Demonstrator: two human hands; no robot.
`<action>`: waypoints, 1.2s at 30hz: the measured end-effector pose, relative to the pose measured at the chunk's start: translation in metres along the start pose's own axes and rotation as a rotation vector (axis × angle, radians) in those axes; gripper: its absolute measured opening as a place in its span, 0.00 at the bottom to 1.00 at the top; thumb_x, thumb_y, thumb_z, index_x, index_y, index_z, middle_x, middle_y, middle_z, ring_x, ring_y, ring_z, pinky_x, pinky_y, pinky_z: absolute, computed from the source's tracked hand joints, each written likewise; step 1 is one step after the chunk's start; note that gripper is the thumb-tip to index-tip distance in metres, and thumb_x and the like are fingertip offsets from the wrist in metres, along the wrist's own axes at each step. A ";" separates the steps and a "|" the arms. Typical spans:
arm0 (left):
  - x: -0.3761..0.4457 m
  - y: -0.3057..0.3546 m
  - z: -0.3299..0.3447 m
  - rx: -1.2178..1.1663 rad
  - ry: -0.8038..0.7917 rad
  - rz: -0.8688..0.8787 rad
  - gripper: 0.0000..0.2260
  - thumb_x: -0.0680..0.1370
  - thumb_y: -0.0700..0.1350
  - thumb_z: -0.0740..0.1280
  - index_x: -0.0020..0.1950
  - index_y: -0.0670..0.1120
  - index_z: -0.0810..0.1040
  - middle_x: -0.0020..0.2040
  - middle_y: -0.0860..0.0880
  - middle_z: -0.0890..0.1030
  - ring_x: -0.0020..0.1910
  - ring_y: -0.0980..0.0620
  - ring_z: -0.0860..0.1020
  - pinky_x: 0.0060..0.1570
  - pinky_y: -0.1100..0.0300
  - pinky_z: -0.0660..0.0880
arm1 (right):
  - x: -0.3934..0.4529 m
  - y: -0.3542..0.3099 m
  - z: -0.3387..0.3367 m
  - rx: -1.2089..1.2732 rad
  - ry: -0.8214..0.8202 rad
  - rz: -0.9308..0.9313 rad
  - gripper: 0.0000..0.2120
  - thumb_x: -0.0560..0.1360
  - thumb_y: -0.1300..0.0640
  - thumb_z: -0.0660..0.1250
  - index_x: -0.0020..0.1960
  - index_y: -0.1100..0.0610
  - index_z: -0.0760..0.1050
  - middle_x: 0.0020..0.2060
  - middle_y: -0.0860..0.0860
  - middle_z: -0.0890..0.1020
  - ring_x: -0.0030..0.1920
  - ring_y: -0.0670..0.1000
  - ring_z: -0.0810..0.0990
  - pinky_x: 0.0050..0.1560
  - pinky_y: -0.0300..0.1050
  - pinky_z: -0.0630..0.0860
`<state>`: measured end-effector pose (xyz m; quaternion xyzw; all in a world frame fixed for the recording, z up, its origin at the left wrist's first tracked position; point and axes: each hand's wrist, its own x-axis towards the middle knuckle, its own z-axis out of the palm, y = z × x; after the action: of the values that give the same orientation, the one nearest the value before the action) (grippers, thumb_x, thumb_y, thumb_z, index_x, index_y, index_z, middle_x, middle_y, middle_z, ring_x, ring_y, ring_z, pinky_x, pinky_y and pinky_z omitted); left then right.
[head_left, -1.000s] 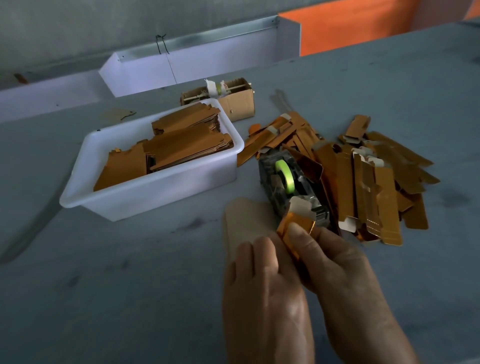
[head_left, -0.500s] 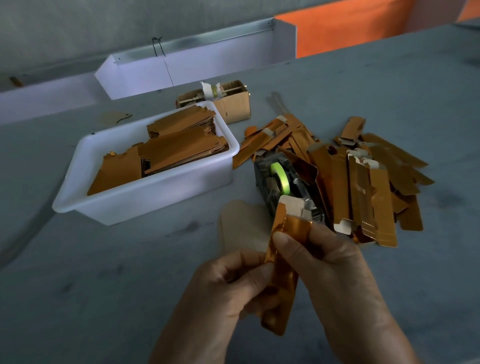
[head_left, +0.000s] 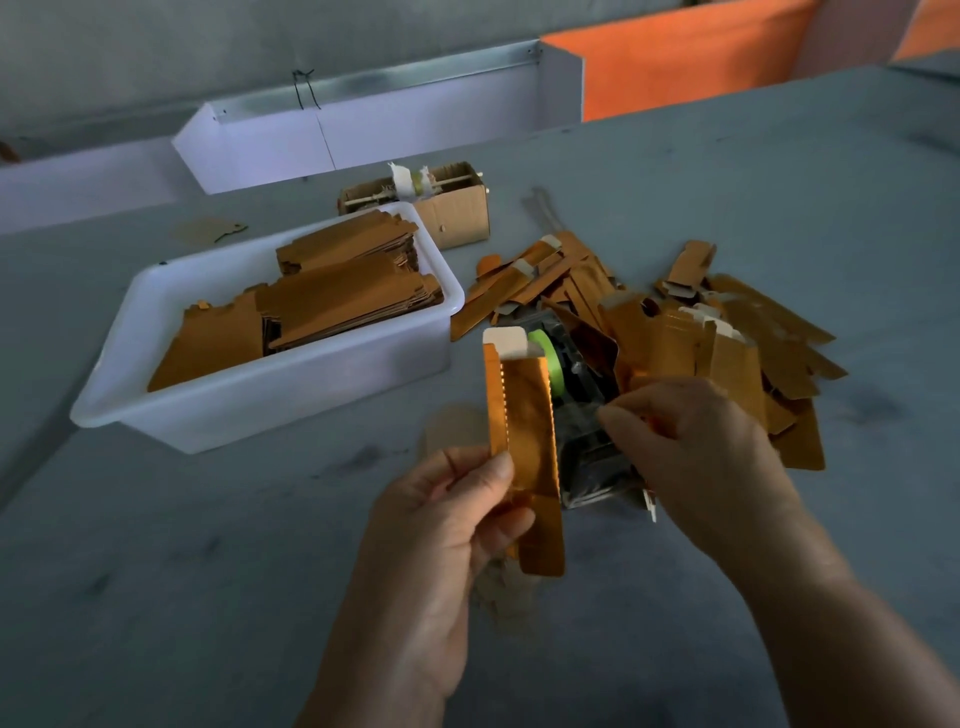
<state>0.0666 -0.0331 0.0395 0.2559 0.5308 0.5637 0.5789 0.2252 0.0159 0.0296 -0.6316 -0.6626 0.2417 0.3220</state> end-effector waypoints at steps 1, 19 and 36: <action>0.000 0.000 0.003 -0.001 -0.008 0.000 0.03 0.65 0.40 0.70 0.32 0.44 0.84 0.35 0.45 0.83 0.32 0.55 0.81 0.29 0.66 0.77 | 0.002 0.000 0.002 -0.057 -0.033 -0.003 0.09 0.75 0.47 0.64 0.45 0.49 0.80 0.40 0.42 0.78 0.42 0.44 0.77 0.39 0.36 0.73; 0.010 -0.017 0.023 -0.235 0.007 -0.206 0.04 0.75 0.35 0.67 0.43 0.38 0.81 0.40 0.42 0.84 0.39 0.51 0.82 0.35 0.64 0.81 | 0.000 -0.002 0.017 0.719 -0.109 0.298 0.07 0.73 0.54 0.67 0.39 0.54 0.80 0.41 0.50 0.83 0.43 0.46 0.81 0.41 0.37 0.73; 0.015 -0.024 0.015 -0.183 -0.001 -0.152 0.05 0.76 0.35 0.66 0.42 0.38 0.81 0.40 0.42 0.84 0.38 0.51 0.83 0.38 0.62 0.82 | -0.031 0.010 0.023 0.398 0.140 0.137 0.06 0.72 0.57 0.69 0.36 0.51 0.77 0.64 0.41 0.70 0.61 0.44 0.72 0.49 0.34 0.70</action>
<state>0.0861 -0.0201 0.0171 0.1612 0.4945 0.5643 0.6411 0.2150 -0.0121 0.0030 -0.6145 -0.5333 0.3445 0.4683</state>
